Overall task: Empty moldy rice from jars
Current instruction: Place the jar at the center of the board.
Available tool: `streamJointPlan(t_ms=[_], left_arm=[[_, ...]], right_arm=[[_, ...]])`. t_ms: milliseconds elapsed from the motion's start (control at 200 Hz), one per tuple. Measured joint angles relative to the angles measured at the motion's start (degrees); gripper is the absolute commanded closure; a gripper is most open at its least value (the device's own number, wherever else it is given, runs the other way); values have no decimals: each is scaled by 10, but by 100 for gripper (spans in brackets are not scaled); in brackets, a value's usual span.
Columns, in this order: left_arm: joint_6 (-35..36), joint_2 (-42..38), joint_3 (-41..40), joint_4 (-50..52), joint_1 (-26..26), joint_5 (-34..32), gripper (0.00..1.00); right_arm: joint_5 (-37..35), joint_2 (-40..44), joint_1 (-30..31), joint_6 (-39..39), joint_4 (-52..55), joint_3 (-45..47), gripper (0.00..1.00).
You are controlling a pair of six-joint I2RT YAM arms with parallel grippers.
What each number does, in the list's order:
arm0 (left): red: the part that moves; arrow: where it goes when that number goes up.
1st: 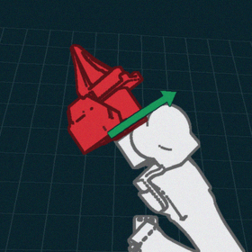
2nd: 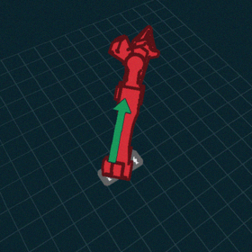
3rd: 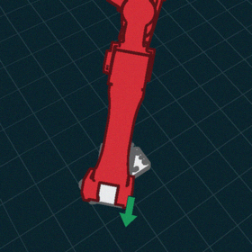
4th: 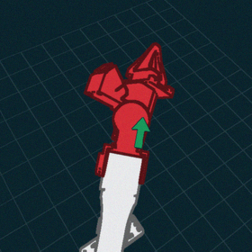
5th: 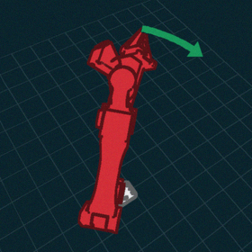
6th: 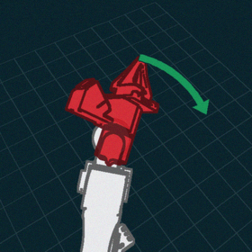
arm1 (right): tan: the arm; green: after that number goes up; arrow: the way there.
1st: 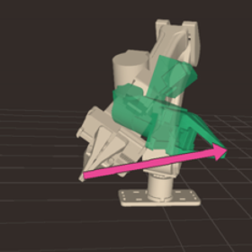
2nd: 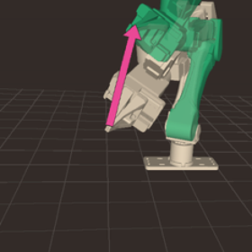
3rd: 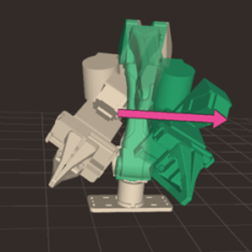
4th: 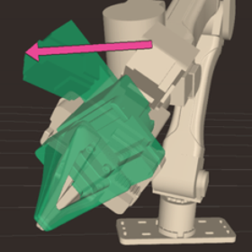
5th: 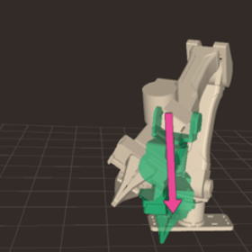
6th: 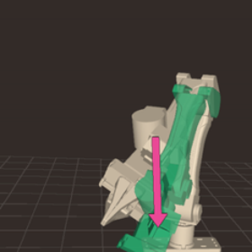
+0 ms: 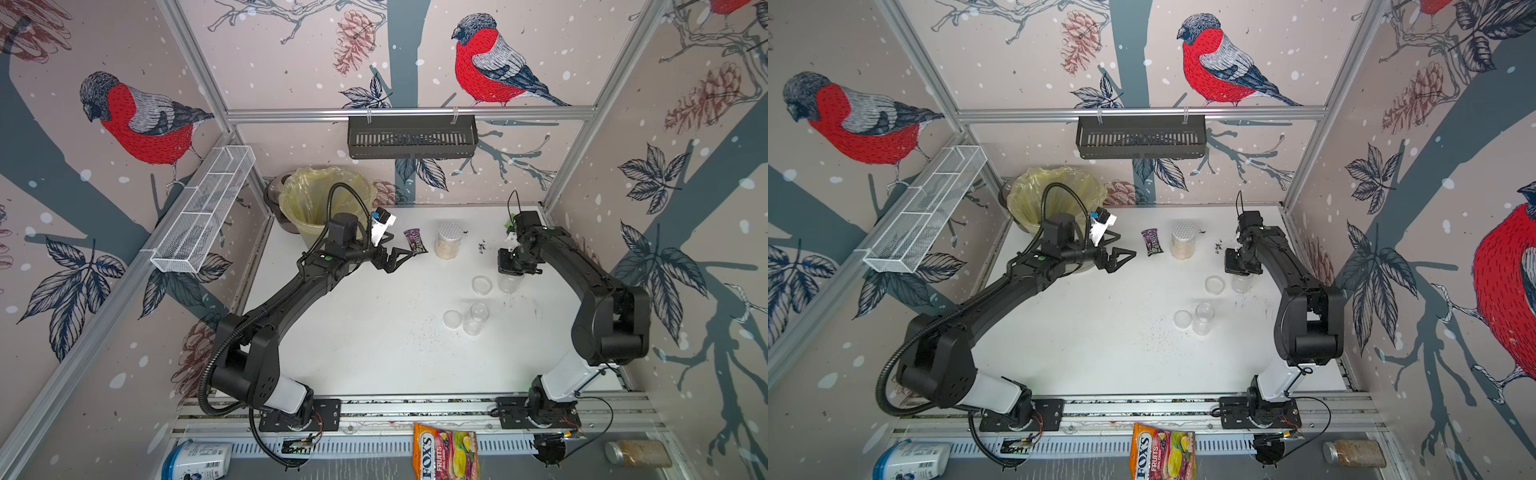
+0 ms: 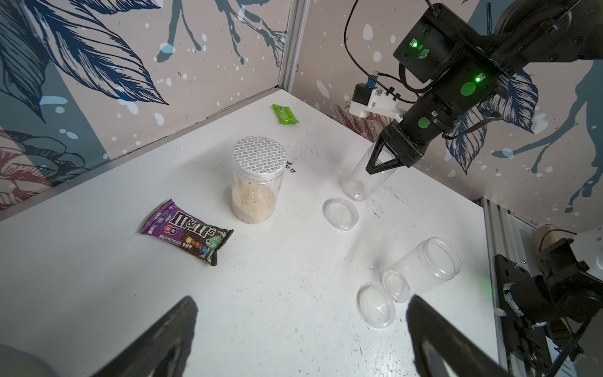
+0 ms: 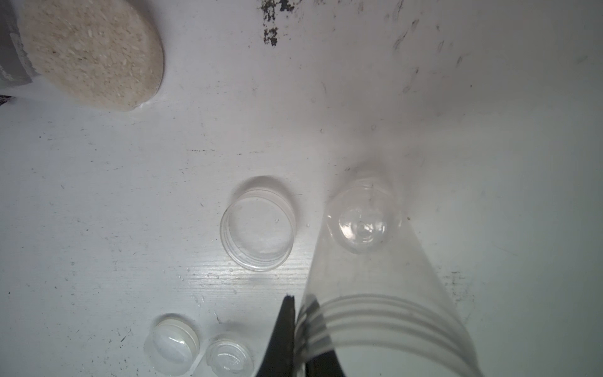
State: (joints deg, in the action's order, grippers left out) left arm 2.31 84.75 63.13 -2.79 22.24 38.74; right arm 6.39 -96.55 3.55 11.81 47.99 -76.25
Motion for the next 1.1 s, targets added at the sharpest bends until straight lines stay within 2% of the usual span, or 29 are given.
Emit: streamJointPlan(t_ms=[160, 520, 840, 945, 985, 1046, 1076, 1101], left_arm=[[-4, -11, 0, -6, 0, -15, 1], [-8, -22, 0, -8, 0, -45, 1], [-8, -25, 0, -8, 0, -59, 1], [-7, -25, 0, -8, 0, -69, 1], [-7, -25, 0, -8, 0, -71, 1], [-7, -25, 0, -8, 0, -73, 1], [-7, -25, 0, -8, 0, -74, 1], [-7, -25, 0, -8, 0, -74, 1]], right_arm=[[10, 0, -2, 0, -3, 8, 85], [11, 0, -5, 0, -5, 10, 58], [11, 8, -8, 0, -2, -1, 41], [11, 12, -9, 2, 0, -7, 25], [11, 15, -9, 2, 3, -11, 15], [9, 21, -7, 2, 8, -18, 11], [7, 25, -6, 2, 11, -21, 1], [7, 28, -6, 4, 13, -24, 0]])
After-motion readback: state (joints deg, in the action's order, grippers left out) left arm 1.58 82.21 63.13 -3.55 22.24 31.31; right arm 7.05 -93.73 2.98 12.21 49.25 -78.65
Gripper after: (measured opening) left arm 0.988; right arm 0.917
